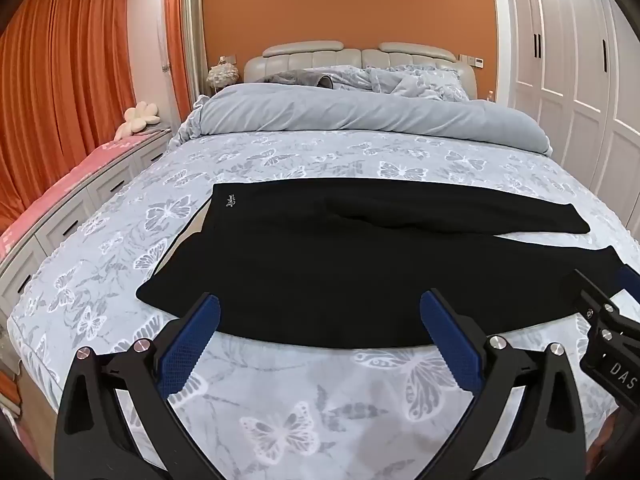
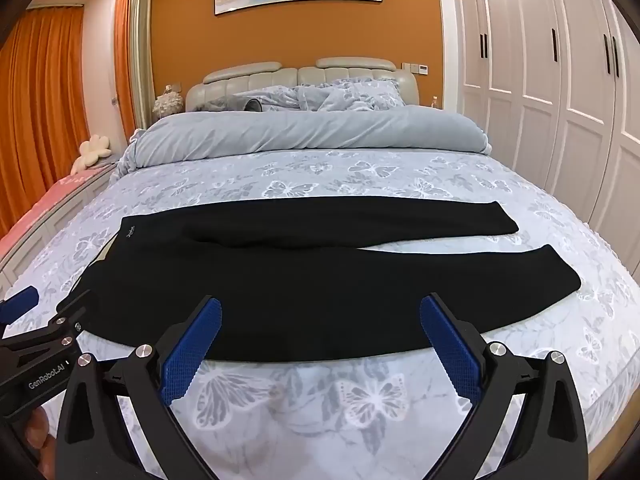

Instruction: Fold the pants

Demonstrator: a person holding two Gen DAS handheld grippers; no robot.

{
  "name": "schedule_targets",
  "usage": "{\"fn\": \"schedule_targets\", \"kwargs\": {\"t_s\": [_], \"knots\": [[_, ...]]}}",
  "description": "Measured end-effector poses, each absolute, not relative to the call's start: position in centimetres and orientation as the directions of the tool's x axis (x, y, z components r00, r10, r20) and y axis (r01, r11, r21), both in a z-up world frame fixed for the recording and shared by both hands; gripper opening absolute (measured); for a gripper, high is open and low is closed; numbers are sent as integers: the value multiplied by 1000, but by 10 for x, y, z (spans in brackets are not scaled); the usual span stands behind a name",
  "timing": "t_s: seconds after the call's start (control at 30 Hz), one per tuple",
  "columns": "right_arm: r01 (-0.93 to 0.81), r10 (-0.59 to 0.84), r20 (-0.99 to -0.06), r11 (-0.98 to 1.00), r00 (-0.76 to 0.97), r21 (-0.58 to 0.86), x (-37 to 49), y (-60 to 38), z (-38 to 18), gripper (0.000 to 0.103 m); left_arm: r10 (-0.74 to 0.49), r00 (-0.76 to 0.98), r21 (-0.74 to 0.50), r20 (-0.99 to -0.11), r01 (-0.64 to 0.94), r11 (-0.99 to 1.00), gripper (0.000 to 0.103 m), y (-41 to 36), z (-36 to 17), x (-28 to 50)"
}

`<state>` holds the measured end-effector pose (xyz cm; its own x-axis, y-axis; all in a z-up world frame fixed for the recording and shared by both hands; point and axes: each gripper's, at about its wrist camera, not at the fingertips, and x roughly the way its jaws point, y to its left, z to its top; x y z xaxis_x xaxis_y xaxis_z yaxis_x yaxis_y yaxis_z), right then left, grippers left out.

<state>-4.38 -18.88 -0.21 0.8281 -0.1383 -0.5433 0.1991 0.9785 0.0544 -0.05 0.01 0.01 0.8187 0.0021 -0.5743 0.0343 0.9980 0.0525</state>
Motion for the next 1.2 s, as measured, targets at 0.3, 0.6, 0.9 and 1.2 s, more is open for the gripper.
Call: {"fn": "schedule_targets", "kwargs": {"t_s": [0.3,0.6,0.9,1.2], "knots": [[202,-140,-541,978,829,57,-44,-188,-2,98,18,816,64,-577,23,998,98,1,-1,-1],[201,-138,-545,978,827,57,-44,-188,-3,98,26,816,70,-577,18,997,98,-2,-9,1],[202,-140,-547,978,826,54,-44,-190,-4,98,27,813,73,-582,19,997,98,1,-10,3],[201,-139,-548,978,825,55,-47,-189,-4,98,29,811,76,-584,19,997,98,0,-11,4]]}}
